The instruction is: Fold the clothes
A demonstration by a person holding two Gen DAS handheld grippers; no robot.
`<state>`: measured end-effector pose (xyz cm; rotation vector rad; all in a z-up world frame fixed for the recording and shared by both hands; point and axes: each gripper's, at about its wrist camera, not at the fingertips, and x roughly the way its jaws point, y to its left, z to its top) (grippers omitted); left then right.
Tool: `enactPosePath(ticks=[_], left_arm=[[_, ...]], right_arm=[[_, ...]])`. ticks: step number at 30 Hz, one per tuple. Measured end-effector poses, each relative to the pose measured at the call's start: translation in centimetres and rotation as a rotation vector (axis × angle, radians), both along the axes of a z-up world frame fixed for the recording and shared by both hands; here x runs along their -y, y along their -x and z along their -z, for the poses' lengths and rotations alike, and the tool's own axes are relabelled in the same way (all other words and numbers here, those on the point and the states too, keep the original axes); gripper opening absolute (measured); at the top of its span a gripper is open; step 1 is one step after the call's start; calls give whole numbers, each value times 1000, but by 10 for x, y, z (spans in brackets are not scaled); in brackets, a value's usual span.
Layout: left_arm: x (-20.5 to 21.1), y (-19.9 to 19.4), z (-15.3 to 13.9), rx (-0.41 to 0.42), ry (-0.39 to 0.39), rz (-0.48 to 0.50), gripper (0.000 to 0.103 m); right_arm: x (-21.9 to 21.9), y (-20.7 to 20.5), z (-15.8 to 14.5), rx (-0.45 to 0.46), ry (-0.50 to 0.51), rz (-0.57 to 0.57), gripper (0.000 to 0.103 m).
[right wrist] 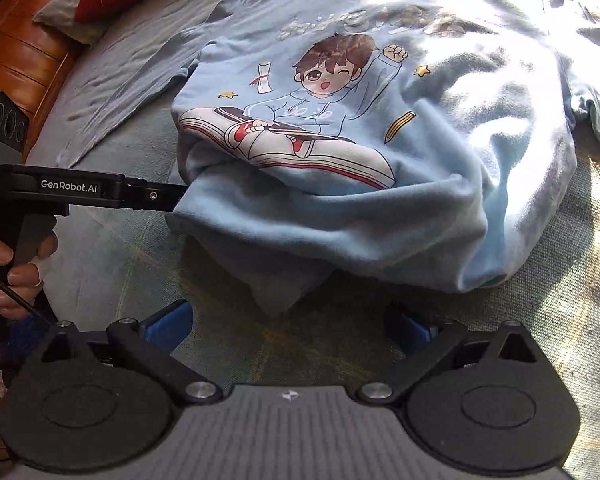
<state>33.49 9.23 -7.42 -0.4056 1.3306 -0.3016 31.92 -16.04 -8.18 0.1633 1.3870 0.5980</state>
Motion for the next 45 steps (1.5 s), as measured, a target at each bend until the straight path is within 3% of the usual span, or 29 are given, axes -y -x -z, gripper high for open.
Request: enactPosePath(ticks=[2, 5, 8, 10, 14, 16, 18, 22, 29, 34, 40, 45], left_arm=[[0, 1, -1, -3, -4, 0, 42], [0, 4, -2, 1, -10, 0, 43], [0, 7, -2, 3, -13, -7, 43], [2, 9, -3, 10, -20, -2, 43], [7, 9, -4, 24, -31, 6, 40], [12, 7, -7, 40, -54, 30, 36], [19, 6, -12, 57, -113, 69, 16], [13, 0, -30, 87, -72, 51, 15], [9, -32, -56, 201, -95, 70, 15], [13, -40, -60, 234, -125, 91, 16], [11, -17, -49, 157, -132, 122, 18], [1, 10, -44, 89, -35, 88, 44]], right_arm=[[-1, 3, -7, 20, 11, -1, 102], [5, 6, -11, -3, -61, 8, 99], [6, 7, -9, -21, -98, 9, 83], [3, 8, -9, -7, -96, -4, 68], [-1, 3, -8, 25, -68, 1, 59], [-3, 0, -7, 34, -53, 1, 34], [-1, -3, -10, 40, -55, 9, 16], [8, -9, -20, 65, -57, 31, 15], [19, -35, -40, 158, -33, 61, 15], [29, -65, -32, 196, 0, 126, 16], [46, -90, -15, 159, -19, 230, 16], [44, -88, -13, 160, -8, 216, 16]])
